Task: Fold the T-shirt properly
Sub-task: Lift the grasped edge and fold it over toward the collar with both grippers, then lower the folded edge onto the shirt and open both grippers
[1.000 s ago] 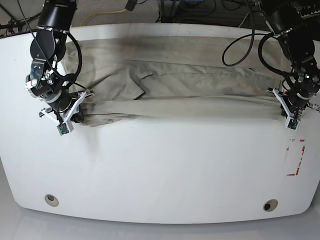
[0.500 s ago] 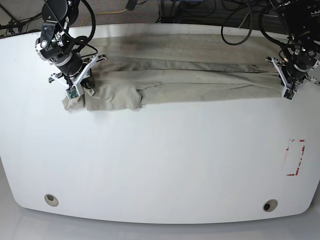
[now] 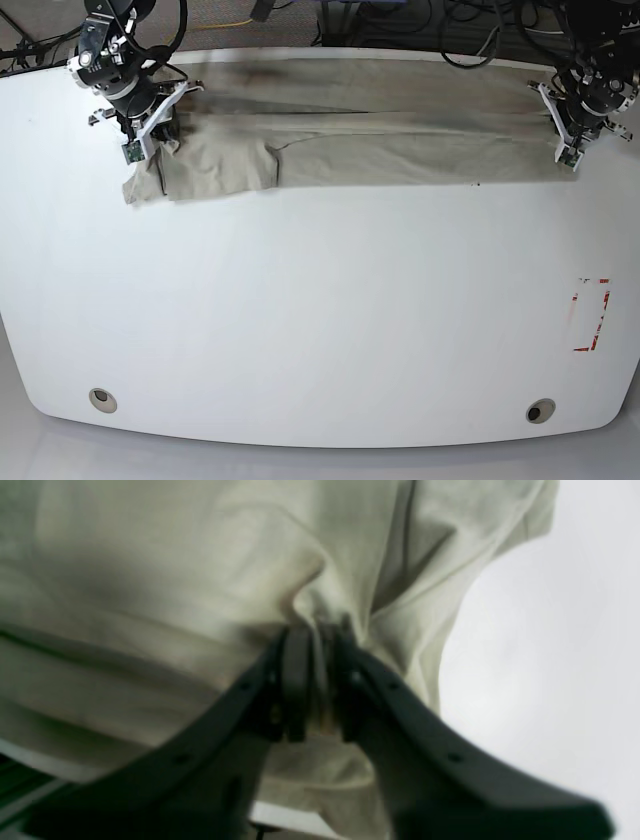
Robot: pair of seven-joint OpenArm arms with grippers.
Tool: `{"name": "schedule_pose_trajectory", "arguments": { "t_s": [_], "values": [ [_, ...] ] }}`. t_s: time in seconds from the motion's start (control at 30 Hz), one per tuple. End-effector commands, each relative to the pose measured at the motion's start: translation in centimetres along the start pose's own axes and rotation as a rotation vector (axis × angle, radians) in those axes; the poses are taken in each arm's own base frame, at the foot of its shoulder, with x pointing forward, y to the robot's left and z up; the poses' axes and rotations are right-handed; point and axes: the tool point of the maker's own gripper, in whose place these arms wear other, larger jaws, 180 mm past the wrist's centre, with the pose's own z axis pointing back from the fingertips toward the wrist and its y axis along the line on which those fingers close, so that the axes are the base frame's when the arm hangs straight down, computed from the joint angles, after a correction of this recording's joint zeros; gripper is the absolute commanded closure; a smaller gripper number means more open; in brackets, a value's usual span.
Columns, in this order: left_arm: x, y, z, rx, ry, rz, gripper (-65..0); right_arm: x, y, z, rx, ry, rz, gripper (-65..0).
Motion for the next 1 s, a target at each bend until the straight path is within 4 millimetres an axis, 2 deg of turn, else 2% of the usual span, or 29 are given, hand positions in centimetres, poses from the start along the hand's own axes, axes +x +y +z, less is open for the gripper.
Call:
{"name": "schedule_pose_trajectory", "arguments": {
  "t_s": [0.0,0.07,0.17,0.27,0.37,0.43,0.57,0.63,0.77,0.87,0.9,0.97],
  "values": [
    [1.2,0.7,0.3,0.018,-0.041,-0.011,-20.0,0.5,-0.8,0.8,-0.023,-0.027,0.008,-23.0],
    [1.2,0.7,0.3,0.018,-0.040,-0.011,-34.7,0.3,-0.9,1.2,-0.006,-0.043,-0.014,-33.9],
    [0.9,0.5,0.2,0.009,-0.037,-0.006,-48.5,0.8,-1.3,2.3,0.028,-0.105,-0.069,-45.0],
    [1.7,0.9,0.8,0.023,-0.063,-0.007,-46.7,2.1,-2.6,3.9,0.046,-0.209,-0.163,-50.6],
    [3.0,2.1,2.4,0.046,-0.134,0.043,-45.3,3.5,-2.6,5.0,0.100,-0.296,-0.224,-49.5],
    [3.2,2.0,2.8,0.023,-0.157,0.081,-45.1,4.2,-2.4,5.1,0.135,-0.323,-0.232,-48.8],
    [4.0,1.7,3.1,-0.033,-0.194,0.141,-44.7,5.7,-0.5,4.2,0.264,-0.365,-0.271,-44.2],
    [3.8,1.6,2.9,-0.035,-0.176,0.143,-44.6,5.5,-0.1,3.6,0.289,-0.358,-0.290,-40.7],
    [2.8,0.9,2.0,-0.065,-0.147,0.185,-44.6,5.1,0.7,1.2,0.330,-0.324,-0.336,-28.4],
    [2.1,1.3,1.9,-0.072,-0.154,0.241,-45.0,3.5,1.7,-0.8,0.357,-0.250,-0.353,-21.1],
    [1.6,1.8,2.0,-0.068,-0.159,0.278,-45.1,2.6,1.6,-1.5,0.353,-0.221,-0.365,-20.6],
    [1.0,2.2,2.0,-0.076,-0.171,0.332,-45.3,2.3,1.4,-2.3,0.347,-0.201,-0.367,-21.7]
  ]
}}
